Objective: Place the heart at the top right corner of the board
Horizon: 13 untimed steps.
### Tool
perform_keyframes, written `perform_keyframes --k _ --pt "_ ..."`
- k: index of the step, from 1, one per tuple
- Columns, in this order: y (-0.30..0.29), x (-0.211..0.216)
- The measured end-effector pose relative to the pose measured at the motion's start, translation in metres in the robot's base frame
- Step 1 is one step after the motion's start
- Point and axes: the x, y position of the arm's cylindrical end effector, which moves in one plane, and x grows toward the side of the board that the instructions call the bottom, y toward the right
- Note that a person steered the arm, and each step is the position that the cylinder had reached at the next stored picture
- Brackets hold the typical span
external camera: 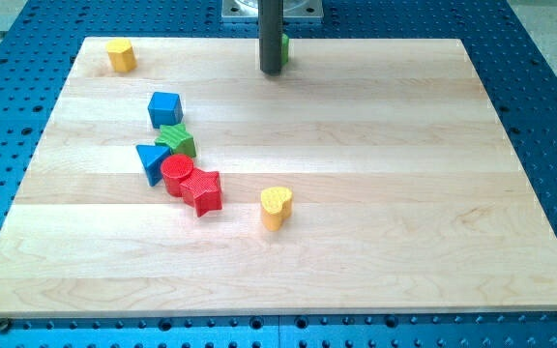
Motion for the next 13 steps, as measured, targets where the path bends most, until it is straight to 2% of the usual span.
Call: perform_keyframes --k 1,2,3,6,7,8,10,11,12,13 --pt "-0.034 -0.019" --pt "0.024 -0.037" --pt "0.051 -0.039" --pt "-0.023 -0.029" --pt "-0.026 -0.029" --pt "-0.051 -0.018" --pt "-0.153 0.021" --pt "-0.161 0.027" --pt "-0.193 0.082" --pt "-0.172 0.166"
